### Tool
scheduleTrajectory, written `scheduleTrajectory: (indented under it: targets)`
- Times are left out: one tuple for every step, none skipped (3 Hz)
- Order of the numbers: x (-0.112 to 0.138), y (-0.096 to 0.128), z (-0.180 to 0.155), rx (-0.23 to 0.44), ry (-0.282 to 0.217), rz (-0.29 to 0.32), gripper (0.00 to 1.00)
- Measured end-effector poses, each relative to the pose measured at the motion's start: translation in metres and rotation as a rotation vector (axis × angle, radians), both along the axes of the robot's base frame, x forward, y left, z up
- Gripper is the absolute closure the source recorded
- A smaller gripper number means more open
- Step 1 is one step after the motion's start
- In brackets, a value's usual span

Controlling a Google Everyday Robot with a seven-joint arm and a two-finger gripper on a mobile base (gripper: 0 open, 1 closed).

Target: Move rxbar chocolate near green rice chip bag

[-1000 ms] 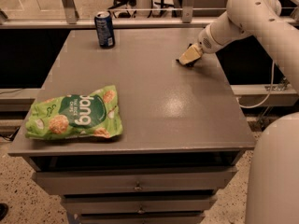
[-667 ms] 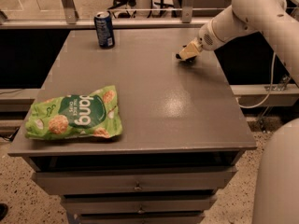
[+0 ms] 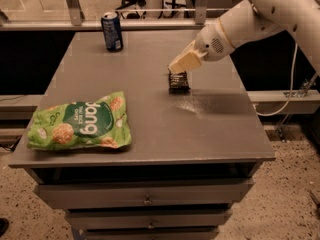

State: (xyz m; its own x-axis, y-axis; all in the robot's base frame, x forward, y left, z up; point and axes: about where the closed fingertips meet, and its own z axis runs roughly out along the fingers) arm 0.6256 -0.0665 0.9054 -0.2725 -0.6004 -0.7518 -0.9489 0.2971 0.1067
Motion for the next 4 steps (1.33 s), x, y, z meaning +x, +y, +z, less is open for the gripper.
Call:
scheduleTrajectory:
  targets:
    - [-0.062,0.019,-0.009,0.024,0.077,0.131,1.0]
    - [-0.111,0.042,-0.018,0.001,0.062,0.266,0.82]
    - [-0.12,0.045,-0.021,-0.074,-0.054,0.307,0.58]
    - [-0.096,0.036,-0.027,-0.143,-0.149,0.246,0.35]
